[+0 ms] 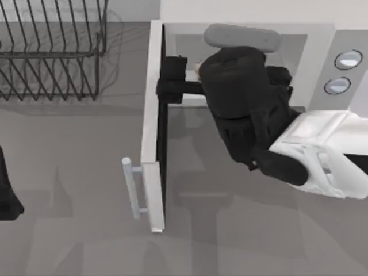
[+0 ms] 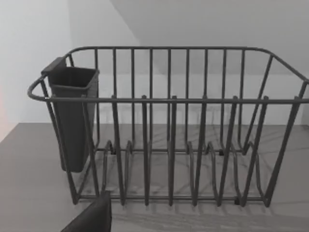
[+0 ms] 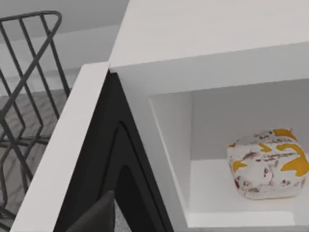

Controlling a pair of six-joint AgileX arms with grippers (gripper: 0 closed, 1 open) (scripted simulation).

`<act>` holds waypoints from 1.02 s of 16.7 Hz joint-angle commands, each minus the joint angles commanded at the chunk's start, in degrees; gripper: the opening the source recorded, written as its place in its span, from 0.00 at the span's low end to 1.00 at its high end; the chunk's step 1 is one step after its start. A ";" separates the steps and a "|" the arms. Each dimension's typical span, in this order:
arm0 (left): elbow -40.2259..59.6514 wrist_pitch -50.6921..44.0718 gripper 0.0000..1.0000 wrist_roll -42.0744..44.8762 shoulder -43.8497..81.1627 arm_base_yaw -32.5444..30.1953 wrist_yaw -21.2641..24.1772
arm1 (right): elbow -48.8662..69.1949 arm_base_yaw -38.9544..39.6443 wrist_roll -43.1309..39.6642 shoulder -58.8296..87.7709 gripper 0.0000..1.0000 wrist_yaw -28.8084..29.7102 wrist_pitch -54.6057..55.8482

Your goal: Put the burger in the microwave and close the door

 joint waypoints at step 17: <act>0.00 0.00 1.00 0.00 0.00 0.00 0.00 | -0.99 -0.17 -8.05 2.98 1.00 -3.27 -14.58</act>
